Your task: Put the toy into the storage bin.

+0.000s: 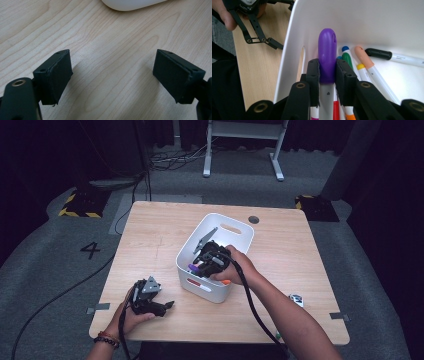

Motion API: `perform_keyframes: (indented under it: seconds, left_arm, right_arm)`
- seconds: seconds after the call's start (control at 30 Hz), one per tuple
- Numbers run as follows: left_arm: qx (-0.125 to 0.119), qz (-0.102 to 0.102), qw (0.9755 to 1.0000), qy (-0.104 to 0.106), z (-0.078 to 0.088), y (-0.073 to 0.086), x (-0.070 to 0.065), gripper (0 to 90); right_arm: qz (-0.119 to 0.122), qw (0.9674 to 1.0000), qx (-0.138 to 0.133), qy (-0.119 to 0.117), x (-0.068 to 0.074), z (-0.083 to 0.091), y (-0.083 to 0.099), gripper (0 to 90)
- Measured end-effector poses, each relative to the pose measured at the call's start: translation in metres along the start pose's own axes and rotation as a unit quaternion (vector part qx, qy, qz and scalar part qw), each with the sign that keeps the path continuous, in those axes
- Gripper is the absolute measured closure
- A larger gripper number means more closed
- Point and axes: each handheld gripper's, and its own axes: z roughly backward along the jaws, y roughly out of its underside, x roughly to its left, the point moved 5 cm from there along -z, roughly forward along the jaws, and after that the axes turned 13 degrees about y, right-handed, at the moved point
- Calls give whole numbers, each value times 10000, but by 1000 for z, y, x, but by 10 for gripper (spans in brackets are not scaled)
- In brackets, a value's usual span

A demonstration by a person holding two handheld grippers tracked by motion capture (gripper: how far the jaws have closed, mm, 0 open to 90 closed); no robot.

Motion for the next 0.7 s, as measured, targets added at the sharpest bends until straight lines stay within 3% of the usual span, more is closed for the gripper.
perform_keyframes:
  seconds: [0.13, 0.2, 0.7]
  left_arm:
    - [0, 1, 10000, 1, 0, 0, 0, 158]
    - [1, 0, 10000, 3, 0, 0, 0, 158]
    - [2, 1, 10000, 3, 0, 0, 0, 158]
  right_arm:
    - [-22, 10000, 57, -50, 2, -3, 1, 745]
    - [-21, 9998, 0, -188, 2, -2, 1, 745]
    - [71, 9994, 172, -292, 5, -3, 5, 742]
